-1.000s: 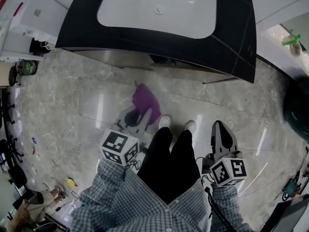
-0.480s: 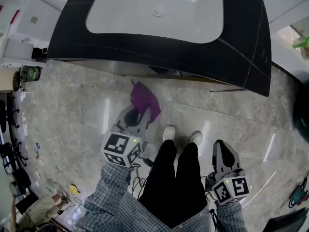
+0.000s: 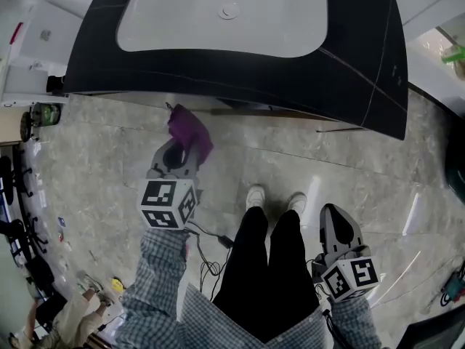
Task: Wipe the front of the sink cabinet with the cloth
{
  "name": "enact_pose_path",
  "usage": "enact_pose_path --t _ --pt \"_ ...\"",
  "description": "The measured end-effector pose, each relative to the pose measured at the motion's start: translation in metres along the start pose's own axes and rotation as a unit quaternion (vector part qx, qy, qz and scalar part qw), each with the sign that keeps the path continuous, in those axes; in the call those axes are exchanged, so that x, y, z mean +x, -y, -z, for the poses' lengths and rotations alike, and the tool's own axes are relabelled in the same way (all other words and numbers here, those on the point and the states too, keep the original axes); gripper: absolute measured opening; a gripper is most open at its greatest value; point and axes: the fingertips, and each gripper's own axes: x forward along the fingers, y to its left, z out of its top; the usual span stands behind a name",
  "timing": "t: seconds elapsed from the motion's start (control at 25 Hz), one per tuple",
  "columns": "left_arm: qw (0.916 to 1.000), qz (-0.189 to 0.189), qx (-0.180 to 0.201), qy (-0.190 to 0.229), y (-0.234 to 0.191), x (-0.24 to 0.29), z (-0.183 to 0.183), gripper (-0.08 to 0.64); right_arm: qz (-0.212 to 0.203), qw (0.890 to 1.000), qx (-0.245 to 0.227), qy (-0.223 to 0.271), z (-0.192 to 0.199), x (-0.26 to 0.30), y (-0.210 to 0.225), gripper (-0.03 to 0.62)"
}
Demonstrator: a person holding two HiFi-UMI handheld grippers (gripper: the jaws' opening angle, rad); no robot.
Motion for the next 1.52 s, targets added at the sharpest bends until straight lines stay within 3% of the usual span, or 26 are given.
enact_pose_path --t 0.12,0.28,0.44,0.68,1.04,1.32,1.52 --pt "0.9994 -0.028 0.021 -0.007 -0.003 0.01 -0.004 0.054 -0.003 1.0 -0.002 -0.005 0.001 0.003 0.004 0.018" --pt "0.9993 -0.017 0.033 -0.008 0.014 0.025 -0.016 0.054 0.007 1.0 0.018 -0.003 0.004 -0.001 0.014 0.018" --pt "0.9997 -0.01 0.022 -0.007 0.036 0.038 -0.022 0.054 0.005 1.0 0.026 -0.006 0.008 -0.005 0.024 0.018" --pt "0.9994 -0.014 -0.033 0.006 0.053 0.046 -0.031 0.054 0.009 0.999 0.042 -0.006 0.015 -0.012 0.04 0.018" --pt "0.9992 0.023 -0.031 0.012 0.105 0.063 -0.039 0.054 0.014 0.999 0.051 0.002 0.014 -0.019 0.059 0.018" --pt "0.997 0.042 -0.058 0.029 0.141 0.073 -0.047 0.054 0.019 0.998 0.06 0.01 0.016 -0.025 0.072 0.018" --pt "0.9961 0.07 -0.046 0.028 0.17 0.078 -0.05 0.054 0.027 0.997 0.067 0.013 0.016 -0.032 0.084 0.018"
